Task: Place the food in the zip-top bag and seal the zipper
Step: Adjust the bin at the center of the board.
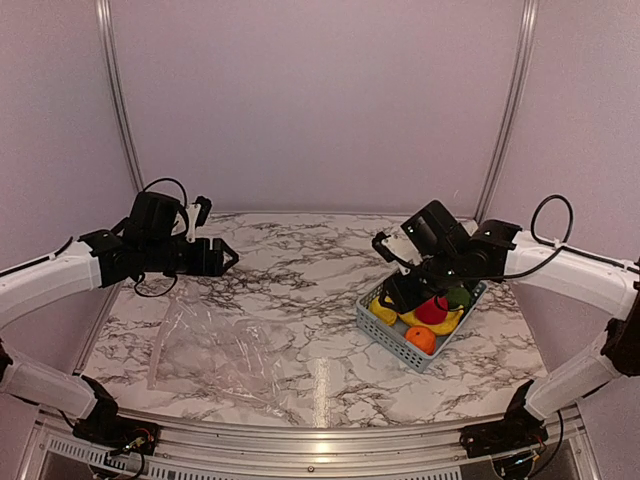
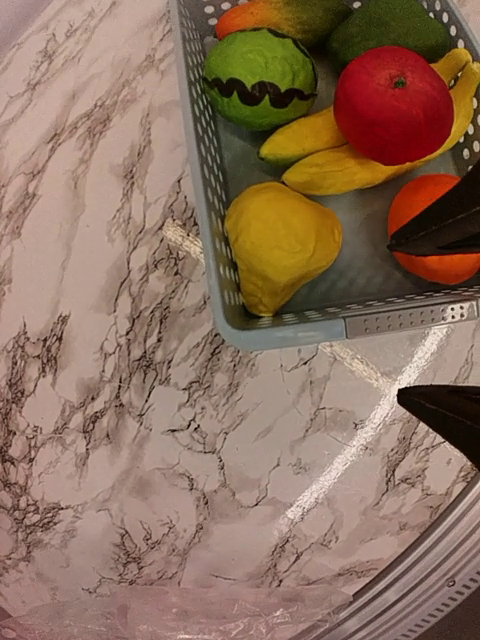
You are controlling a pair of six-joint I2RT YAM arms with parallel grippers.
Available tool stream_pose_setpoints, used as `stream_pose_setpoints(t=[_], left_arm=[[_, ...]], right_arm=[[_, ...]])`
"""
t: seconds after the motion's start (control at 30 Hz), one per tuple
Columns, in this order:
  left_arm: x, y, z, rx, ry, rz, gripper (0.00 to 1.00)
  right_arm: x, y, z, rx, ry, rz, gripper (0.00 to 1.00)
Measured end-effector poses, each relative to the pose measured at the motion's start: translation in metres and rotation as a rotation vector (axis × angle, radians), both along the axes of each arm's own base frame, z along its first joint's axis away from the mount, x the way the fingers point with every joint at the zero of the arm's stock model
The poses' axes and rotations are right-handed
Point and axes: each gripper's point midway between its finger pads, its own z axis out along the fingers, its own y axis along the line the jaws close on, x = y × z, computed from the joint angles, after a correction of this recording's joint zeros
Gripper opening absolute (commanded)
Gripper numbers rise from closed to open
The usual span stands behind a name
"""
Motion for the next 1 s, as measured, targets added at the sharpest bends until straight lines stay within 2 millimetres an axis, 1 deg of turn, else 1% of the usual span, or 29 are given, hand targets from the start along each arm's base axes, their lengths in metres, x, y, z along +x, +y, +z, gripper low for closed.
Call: stream_pose_setpoints(t=[0.13,0.23,0.37,0.53,0.7,0.87,0.93,1.0], left_arm=[[-0.014,-0.032,0.008,-0.002,0.020,-0.102,0.77],[-0.022,-0.053,0.016,-0.015,0.037,-0.169,0.74],[-0.026,-0.069,0.022,-0.035,0.073,-0.219,0.72],[-0.034,-0.079,0.021,-0.052,0.121,-0.243,0.71],[-0.037,-0.087,0.021,-0.058,0.155,-0.249,0.70],[-0.037,-0.092,0.020,-0.057,0.168,-0.250,0.70],[-0.039,-0.093,0.019,-0.052,0.173,-0.254,0.70],[-0.041,-0.096,0.016,-0.046,0.178,-0.261,0.70]], right_arm=[[-0.013,-0.001,-0.021,-0.026,0.071,0.037,0.38],[-0.018,0.000,-0.029,-0.038,0.101,0.064,0.37],[-0.020,0.002,-0.040,-0.058,0.124,0.090,0.36],[-0.021,0.005,-0.056,-0.086,0.164,0.111,0.34],[-0.026,0.002,-0.074,-0.124,0.206,0.122,0.30],[-0.026,0.001,-0.085,-0.163,0.220,0.144,0.21],[-0.026,-0.001,-0.091,-0.184,0.231,0.154,0.19],[-0.026,-0.001,-0.093,-0.202,0.239,0.166,0.13]])
